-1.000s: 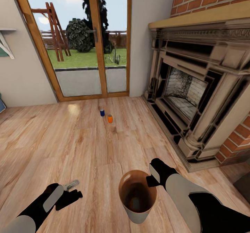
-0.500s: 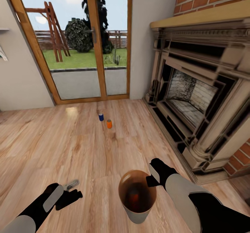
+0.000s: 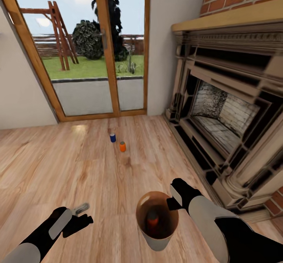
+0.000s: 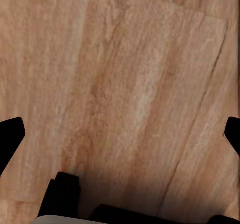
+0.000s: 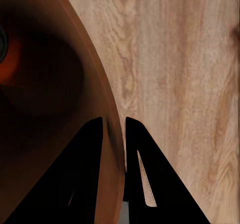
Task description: Put the three can of soda from the living room inside the tash can in the kitchen.
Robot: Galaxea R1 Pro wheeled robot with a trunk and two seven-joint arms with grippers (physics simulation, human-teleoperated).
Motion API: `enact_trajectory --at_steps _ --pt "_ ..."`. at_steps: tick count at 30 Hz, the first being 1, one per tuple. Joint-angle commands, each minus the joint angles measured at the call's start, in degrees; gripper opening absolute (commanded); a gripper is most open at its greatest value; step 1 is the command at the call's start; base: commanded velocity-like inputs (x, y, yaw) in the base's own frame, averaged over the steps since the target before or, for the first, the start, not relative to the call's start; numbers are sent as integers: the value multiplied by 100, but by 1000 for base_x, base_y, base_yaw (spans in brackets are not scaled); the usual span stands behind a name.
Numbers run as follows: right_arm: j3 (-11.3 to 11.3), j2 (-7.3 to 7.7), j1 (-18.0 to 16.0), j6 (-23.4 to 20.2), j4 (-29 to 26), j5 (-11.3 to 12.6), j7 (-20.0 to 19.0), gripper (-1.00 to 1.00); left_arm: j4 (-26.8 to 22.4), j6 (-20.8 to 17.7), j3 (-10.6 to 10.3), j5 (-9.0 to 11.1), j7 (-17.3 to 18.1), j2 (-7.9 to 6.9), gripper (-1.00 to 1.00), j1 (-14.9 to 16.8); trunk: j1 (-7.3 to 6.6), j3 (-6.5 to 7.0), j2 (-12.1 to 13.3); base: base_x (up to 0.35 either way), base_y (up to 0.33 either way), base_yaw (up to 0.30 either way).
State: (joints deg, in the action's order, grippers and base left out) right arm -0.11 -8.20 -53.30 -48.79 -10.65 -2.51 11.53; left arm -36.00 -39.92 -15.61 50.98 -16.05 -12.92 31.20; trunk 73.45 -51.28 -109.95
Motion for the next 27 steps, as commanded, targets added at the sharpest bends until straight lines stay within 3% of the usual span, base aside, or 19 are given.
enact_trajectory --at_steps 1,5,11,16,19,23,27 --pt "-43 2 -1 13 -5 103 -23 -100 2 1 -1 0 -2 0 100 0 0 1 0 344 0 0" --pt "-53 14 -2 16 -28 107 -26 -100 -1 1 -3 -2 -9 8 100 11 0 1 0 344 0 0" --pt "-65 24 2 28 -3 97 -5 -100 -1 44 -78 -45 -5 183 100 24 0 1 0 344 0 0" --pt "-69 79 3 41 -8 96 18 -100 -10 64 -199 -694 16 289 100 28 0 1 0 344 0 0" --pt "-72 127 3 99 -3 105 22 -100 -6 106 -228 -898 32 377 100 88 0 1 0 344 0 0" --pt "-74 164 3 151 -30 109 29 -100 -8 162 -256 -1016 43 441 100 253 0 1 0 344 0 0" --pt "-79 221 3 170 -60 106 34 -100 -7 112 -450 -1153 57 486 100 626 0 1 0 346 0 0"
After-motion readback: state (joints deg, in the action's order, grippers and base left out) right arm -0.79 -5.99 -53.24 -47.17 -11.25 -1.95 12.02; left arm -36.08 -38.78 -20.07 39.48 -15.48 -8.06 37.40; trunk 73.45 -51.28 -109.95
